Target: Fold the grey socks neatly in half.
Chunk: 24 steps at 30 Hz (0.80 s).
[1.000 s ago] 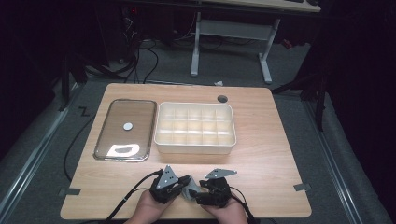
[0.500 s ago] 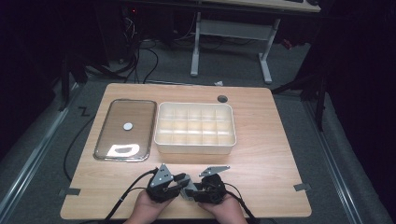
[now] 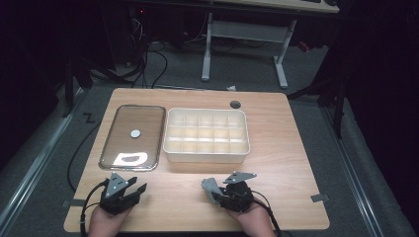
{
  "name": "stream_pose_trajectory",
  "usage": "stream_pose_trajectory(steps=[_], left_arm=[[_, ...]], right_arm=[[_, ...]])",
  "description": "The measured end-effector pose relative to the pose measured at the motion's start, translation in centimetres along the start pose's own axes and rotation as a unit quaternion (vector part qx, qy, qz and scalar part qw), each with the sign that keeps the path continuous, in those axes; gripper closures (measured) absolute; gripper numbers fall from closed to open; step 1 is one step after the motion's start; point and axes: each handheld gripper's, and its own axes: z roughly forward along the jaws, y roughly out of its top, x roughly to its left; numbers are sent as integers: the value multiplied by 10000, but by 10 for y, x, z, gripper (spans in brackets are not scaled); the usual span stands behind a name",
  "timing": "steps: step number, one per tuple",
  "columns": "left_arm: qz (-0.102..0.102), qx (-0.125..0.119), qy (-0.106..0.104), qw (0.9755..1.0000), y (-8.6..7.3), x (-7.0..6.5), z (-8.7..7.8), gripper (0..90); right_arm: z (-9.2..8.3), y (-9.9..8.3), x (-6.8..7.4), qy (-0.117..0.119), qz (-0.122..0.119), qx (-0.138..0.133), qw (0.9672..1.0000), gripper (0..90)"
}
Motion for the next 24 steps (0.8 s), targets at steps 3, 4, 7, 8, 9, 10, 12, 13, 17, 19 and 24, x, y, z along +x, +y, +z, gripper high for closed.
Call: stream_pose_trajectory(steps=[3,4,7,8,9,10,12,13,17,19,24], left_arm=[[-30,-83,-20,10000,1,3,-2,522],[-109,-94,-140,9998,0,4,-2,521],[-202,-58,-335,9992,0,3,-1,523],[-173,-36,-337,9993,-1,3,0,522],[-116,-8,-324,9994,-1,1,1,521],[-83,17,-343,9994,-1,1,3,517],[-58,23,-357,9993,-1,0,4,514],[-43,32,-369,9993,-2,-1,5,514],[-6,18,-356,9994,-2,-1,6,508],[10,-7,-333,9994,-2,-2,5,504],[19,-27,-334,9994,-2,-1,5,482]], right_arm=[[-9,-4,-10,-226,59,140,9996,702],[-11,-5,-14,-349,14,181,9992,702],[-16,-7,-19,-562,49,338,9978,702],[-19,-8,-24,-614,47,373,9974,702],[-21,-9,-26,-673,95,407,9969,702],[-23,-10,-30,-738,117,445,9962,702],[-25,-11,-35,-799,209,560,9950,701],[-26,-12,-37,-840,199,594,9945,700],[-30,-13,-42,-1017,222,772,9916,697],[-32,-13,-46,-1090,246,861,9900,695],[-33,-11,-53,-1136,354,1115,9866,688]])
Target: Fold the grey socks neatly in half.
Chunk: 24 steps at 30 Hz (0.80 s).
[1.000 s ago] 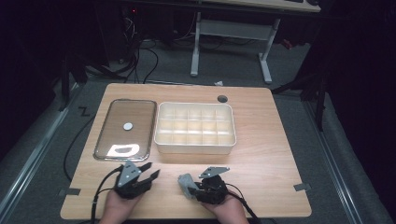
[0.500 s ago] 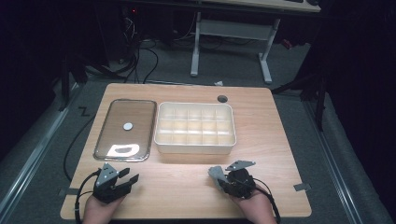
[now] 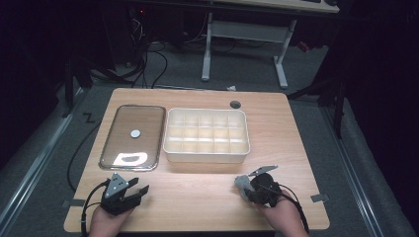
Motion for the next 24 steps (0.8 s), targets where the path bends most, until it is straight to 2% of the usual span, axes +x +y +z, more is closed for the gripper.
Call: stream_pose_trajectory(steps=[4,6,11,16,23,24], left_arm=[[46,-71,-67,9999,2,0,2,462],[85,-51,-127,9999,3,-1,4,447],[278,132,-57,9995,1,-5,8,440],[305,20,-47,9995,3,-5,6,439],[469,90,-51,9988,4,-9,10,439],[483,94,-64,9988,5,-10,10,440]], right_arm=[[0,2,2,-101,-193,144,9997,683],[1,4,1,-50,-253,157,9995,680],[3,4,-6,144,-176,217,9995,669],[4,5,-8,194,-164,261,9993,670],[5,5,-11,268,-158,166,9994,671],[5,5,-12,272,-224,157,9993,676]])
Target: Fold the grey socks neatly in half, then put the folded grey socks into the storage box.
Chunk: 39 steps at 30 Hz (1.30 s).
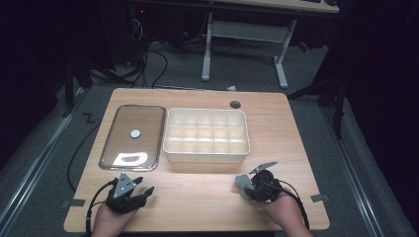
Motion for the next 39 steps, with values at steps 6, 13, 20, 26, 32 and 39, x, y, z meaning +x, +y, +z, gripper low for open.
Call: stream_pose_trajectory(steps=[6,13,20,26,32,39], left_arm=[[26,-86,-26,10000,2,-2,1,432],[-31,-113,-212,9997,1,0,-1,404],[-101,-102,-485,9987,-1,-3,0,377],[-11,-195,-426,9989,0,-5,-4,375],[-61,-220,-386,9990,-1,-2,-4,376],[-72,-265,-311,9991,-3,-1,-8,376]], right_arm=[[-6,4,5,-87,-111,-1,9999,696],[-17,10,4,6,-41,-54,10000,696],[-30,19,4,-80,-123,-7,9999,700],[-45,28,4,56,-159,-54,9998,700],[-62,43,5,177,-245,-263,9992,700],[-71,69,2,182,-159,-357,9991,701]])
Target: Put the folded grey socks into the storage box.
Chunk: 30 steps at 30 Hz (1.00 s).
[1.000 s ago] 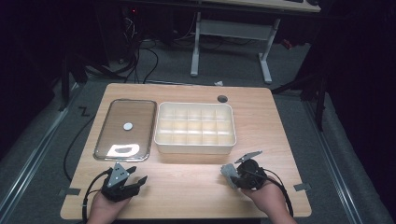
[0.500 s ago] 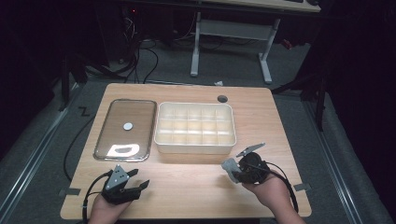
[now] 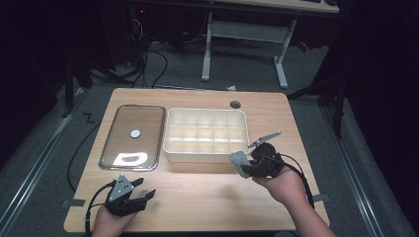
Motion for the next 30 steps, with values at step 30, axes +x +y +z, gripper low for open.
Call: stream_pose_trajectory(steps=[30], left_arm=[[-36,-14,16,10000,-2,3,-4,380]], right_arm=[[51,78,-51,-309,467,717,9959,708]])
